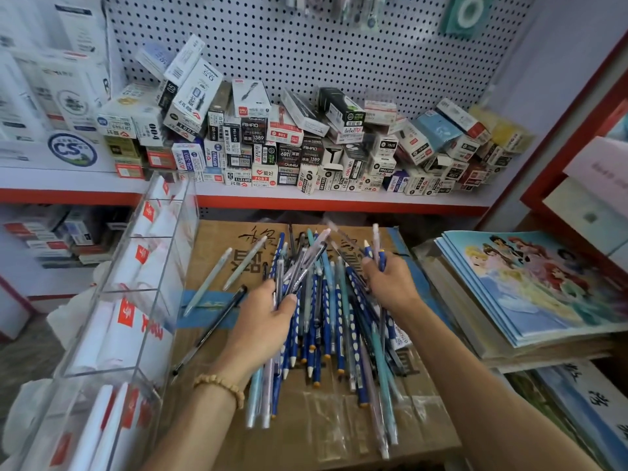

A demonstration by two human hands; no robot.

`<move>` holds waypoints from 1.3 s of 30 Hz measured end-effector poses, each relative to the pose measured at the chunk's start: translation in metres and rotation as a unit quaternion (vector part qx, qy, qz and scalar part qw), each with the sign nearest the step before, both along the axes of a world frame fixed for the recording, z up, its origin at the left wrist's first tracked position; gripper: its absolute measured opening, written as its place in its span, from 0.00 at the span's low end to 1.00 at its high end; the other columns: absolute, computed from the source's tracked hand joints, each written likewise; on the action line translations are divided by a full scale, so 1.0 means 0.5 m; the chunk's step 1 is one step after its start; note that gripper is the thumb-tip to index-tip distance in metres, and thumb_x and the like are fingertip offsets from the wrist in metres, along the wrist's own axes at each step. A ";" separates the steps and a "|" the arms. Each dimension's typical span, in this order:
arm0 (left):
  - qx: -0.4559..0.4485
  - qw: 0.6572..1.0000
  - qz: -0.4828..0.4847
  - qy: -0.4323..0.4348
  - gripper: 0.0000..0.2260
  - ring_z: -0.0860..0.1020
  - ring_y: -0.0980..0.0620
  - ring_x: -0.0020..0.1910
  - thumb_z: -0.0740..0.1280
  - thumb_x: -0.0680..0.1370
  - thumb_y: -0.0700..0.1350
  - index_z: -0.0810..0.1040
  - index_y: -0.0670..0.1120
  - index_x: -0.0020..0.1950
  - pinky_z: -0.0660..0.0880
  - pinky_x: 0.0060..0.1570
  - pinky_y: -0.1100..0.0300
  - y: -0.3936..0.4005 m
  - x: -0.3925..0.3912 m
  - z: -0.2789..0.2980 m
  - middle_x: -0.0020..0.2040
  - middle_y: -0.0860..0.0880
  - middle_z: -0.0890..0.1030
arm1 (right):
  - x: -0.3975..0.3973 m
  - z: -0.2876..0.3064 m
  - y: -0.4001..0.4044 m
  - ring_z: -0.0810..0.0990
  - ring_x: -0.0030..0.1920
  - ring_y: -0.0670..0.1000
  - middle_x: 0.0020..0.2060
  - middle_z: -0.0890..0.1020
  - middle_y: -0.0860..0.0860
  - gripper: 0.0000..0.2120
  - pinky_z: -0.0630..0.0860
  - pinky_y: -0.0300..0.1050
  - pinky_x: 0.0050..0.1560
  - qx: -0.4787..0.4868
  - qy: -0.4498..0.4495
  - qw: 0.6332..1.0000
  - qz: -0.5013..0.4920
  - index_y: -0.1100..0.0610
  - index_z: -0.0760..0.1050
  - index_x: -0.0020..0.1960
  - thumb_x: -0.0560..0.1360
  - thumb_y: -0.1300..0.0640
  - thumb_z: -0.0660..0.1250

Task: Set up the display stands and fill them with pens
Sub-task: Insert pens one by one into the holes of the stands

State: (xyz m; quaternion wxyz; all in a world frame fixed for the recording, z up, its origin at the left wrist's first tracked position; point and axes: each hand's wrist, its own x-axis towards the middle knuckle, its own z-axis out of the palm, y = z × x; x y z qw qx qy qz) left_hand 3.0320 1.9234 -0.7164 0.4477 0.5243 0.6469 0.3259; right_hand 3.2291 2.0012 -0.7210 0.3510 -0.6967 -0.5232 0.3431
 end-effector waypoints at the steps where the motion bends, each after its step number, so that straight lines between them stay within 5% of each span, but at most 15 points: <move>1: -0.002 1.000 0.000 -0.017 0.28 0.65 0.56 0.24 0.58 0.84 0.49 0.51 0.46 0.80 0.64 0.25 0.68 0.005 -0.001 -0.004 0.32 0.48 0.68 | -0.004 0.005 0.004 0.65 0.30 0.51 0.31 0.68 0.53 0.13 0.63 0.45 0.33 0.016 0.015 1.000 -0.010 0.55 0.68 0.39 0.83 0.55 0.60; 6: -0.014 0.994 0.009 -0.108 0.28 0.71 0.49 0.37 0.62 0.83 0.49 0.54 0.47 0.80 0.71 0.40 0.57 0.010 -0.013 -0.016 0.38 0.46 0.72 | -0.020 0.018 0.016 0.68 0.34 0.52 0.34 0.70 0.54 0.11 0.67 0.49 0.38 0.022 0.088 0.995 -0.052 0.56 0.69 0.45 0.82 0.51 0.62; 10: -0.012 0.978 0.000 -0.206 0.11 0.73 0.58 0.30 0.63 0.82 0.44 0.73 0.46 0.64 0.71 0.31 0.64 0.008 -0.010 -0.004 0.42 0.45 0.78 | -0.037 0.034 0.032 0.69 0.26 0.47 0.31 0.75 0.52 0.12 0.68 0.45 0.32 0.009 0.202 0.976 -0.079 0.58 0.71 0.42 0.81 0.53 0.66; 13: -0.019 0.974 -0.031 -0.224 0.05 0.72 0.58 0.29 0.63 0.82 0.42 0.76 0.45 0.56 0.70 0.29 0.64 0.008 -0.009 0.006 0.49 0.39 0.81 | -0.047 0.042 0.037 0.68 0.26 0.47 0.30 0.76 0.52 0.10 0.68 0.43 0.30 -0.009 0.295 0.949 -0.113 0.59 0.71 0.45 0.80 0.54 0.68; 17: -0.044 0.968 -0.075 -0.234 0.08 0.70 0.57 0.28 0.62 0.83 0.40 0.76 0.38 0.58 0.68 0.27 0.64 0.009 -0.006 0.002 0.35 0.52 0.79 | -0.041 0.041 0.039 0.66 0.21 0.45 0.26 0.74 0.51 0.12 0.65 0.38 0.20 -0.018 0.348 0.931 -0.106 0.69 0.75 0.55 0.79 0.60 0.69; 23: -0.051 0.969 -0.073 -0.229 0.07 0.70 0.57 0.28 0.63 0.82 0.41 0.75 0.43 0.60 0.69 0.28 0.64 0.013 -0.002 0.000 0.38 0.50 0.79 | 0.004 0.069 0.048 0.71 0.24 0.44 0.34 0.78 0.53 0.05 0.71 0.39 0.27 0.063 0.322 0.918 -0.222 0.58 0.72 0.49 0.79 0.59 0.68; 27: -0.051 0.972 -0.065 -0.221 0.24 0.69 0.58 0.27 0.66 0.80 0.44 0.65 0.36 0.73 0.70 0.29 0.65 0.019 0.000 -0.005 0.27 0.56 0.76 | 0.031 0.087 0.046 0.73 0.21 0.43 0.37 0.82 0.55 0.07 0.70 0.38 0.24 0.129 0.320 0.905 -0.251 0.64 0.74 0.54 0.81 0.60 0.66; 30: -0.047 0.970 -0.069 -0.230 0.23 0.70 0.57 0.27 0.69 0.78 0.46 0.69 0.44 0.70 0.71 0.31 0.65 0.027 0.008 0.006 0.28 0.54 0.71 | 0.048 0.101 0.038 0.73 0.23 0.44 0.39 0.83 0.57 0.07 0.71 0.40 0.26 0.157 0.290 0.909 -0.254 0.63 0.73 0.54 0.81 0.59 0.65; 35: -0.030 0.966 -0.117 -0.228 0.13 0.69 0.55 0.28 0.68 0.79 0.46 0.75 0.41 0.60 0.71 0.30 0.64 0.042 0.024 0.026 0.33 0.50 0.70 | 0.042 0.120 -0.003 0.72 0.24 0.45 0.35 0.79 0.56 0.08 0.71 0.40 0.27 0.135 0.164 0.972 -0.096 0.64 0.71 0.54 0.81 0.59 0.66; 39: -0.035 0.963 -0.179 -0.198 0.09 0.69 0.57 0.25 0.68 0.79 0.46 0.75 0.42 0.55 0.71 0.30 0.65 0.050 0.047 0.056 0.27 0.54 0.71 | 0.031 0.144 -0.028 0.72 0.25 0.46 0.31 0.78 0.53 0.07 0.70 0.41 0.27 0.126 0.142 0.982 -0.021 0.63 0.71 0.53 0.81 0.60 0.66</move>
